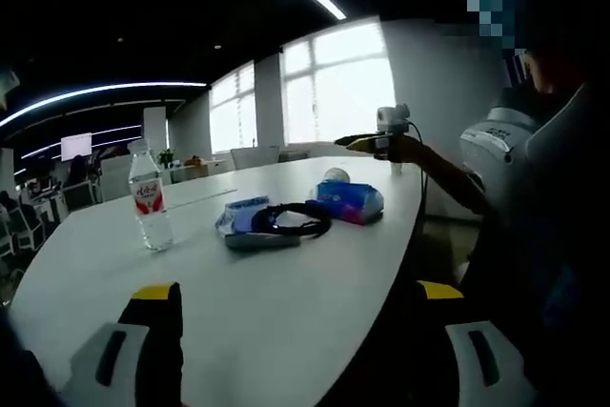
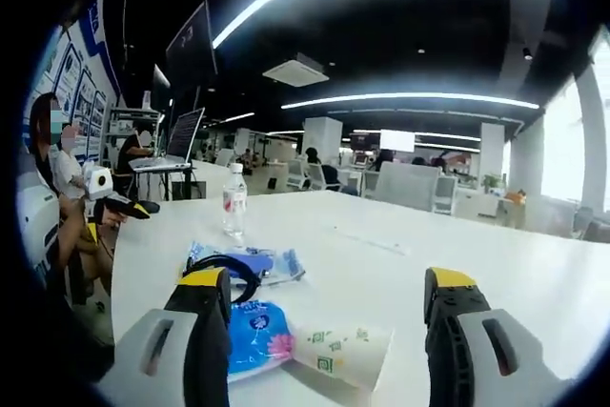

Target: Arrange the tabletop items into an orderly group along one side of the table until the central work area is clear of visible clutter.

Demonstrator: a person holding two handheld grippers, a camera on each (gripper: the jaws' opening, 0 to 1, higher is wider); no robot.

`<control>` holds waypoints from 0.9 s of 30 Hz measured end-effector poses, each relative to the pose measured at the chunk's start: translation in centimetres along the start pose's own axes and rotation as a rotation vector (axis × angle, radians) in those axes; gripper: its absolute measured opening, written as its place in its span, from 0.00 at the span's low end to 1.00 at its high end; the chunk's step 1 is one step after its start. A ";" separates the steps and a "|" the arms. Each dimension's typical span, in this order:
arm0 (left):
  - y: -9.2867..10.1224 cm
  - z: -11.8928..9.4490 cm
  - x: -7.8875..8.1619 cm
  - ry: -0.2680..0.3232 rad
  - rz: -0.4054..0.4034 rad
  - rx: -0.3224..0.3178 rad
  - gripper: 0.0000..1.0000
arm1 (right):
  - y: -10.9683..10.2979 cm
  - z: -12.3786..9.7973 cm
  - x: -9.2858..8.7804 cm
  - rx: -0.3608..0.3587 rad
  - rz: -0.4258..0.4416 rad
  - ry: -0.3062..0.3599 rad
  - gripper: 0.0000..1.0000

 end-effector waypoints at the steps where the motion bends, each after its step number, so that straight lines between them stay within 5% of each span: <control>1: 0.0 0.0 0.0 0.000 0.001 0.000 1.00 | 0.1 -0.1 -0.2 -0.004 0.005 -0.002 0.79; 18: 0.3 0.4 -0.1 -0.010 0.007 -0.005 1.00 | 2.7 -1.2 -4.4 -0.051 0.081 -0.053 0.64; 27: 0.2 0.2 0.2 -0.007 0.017 -0.003 1.00 | 2.7 -1.3 -6.0 -0.014 0.149 -0.066 0.52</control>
Point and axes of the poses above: the point that each gripper's makers call its tool centre point, and the gripper's own axes: z roughly forward along the fingers, y roughly to its right, x roughly out of its top, the point moved 1 cm from there along -z, roughly backward along the fingers, and after that the axes turned 5 degrees about -x, right-handed, at the moved point
